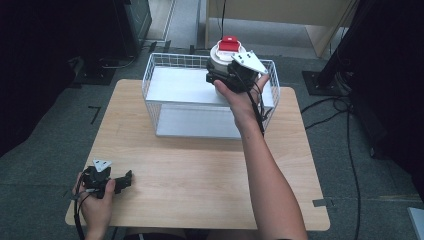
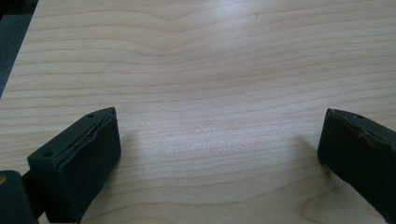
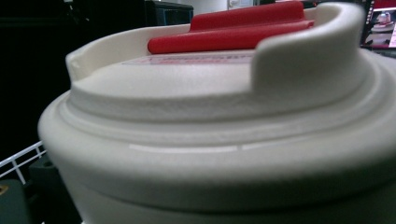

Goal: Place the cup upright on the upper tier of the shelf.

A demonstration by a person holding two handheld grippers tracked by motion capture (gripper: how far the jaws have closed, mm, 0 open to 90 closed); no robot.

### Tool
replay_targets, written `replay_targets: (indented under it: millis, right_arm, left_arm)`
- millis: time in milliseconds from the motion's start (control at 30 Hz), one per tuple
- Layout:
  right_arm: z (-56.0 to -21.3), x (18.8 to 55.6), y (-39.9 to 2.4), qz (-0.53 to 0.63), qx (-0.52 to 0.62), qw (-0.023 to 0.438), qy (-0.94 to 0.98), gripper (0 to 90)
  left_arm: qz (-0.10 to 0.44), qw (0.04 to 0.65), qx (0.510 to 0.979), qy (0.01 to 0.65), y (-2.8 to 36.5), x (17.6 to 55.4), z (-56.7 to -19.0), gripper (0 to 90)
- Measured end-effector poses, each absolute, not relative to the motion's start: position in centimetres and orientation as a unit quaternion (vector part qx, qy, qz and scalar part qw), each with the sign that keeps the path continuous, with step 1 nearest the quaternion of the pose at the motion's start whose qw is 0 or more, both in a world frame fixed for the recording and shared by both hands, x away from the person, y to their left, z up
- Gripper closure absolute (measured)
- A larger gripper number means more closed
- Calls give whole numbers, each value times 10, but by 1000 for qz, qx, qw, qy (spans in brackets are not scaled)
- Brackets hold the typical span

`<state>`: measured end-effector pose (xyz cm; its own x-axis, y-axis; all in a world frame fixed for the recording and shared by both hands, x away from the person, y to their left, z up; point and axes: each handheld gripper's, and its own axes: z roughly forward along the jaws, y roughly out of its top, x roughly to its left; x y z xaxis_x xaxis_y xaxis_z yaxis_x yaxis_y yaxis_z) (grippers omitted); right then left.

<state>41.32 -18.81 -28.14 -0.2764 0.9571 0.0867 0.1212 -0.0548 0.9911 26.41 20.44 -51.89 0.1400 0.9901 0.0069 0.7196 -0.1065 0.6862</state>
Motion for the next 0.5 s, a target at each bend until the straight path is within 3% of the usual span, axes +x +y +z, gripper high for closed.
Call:
replay_targets:
  millis: [500]
  right_arm:
    - [-288,444,-182,544,481,371,580,11]
  left_arm:
    - [245,277,703,608,204,264,-519,0]
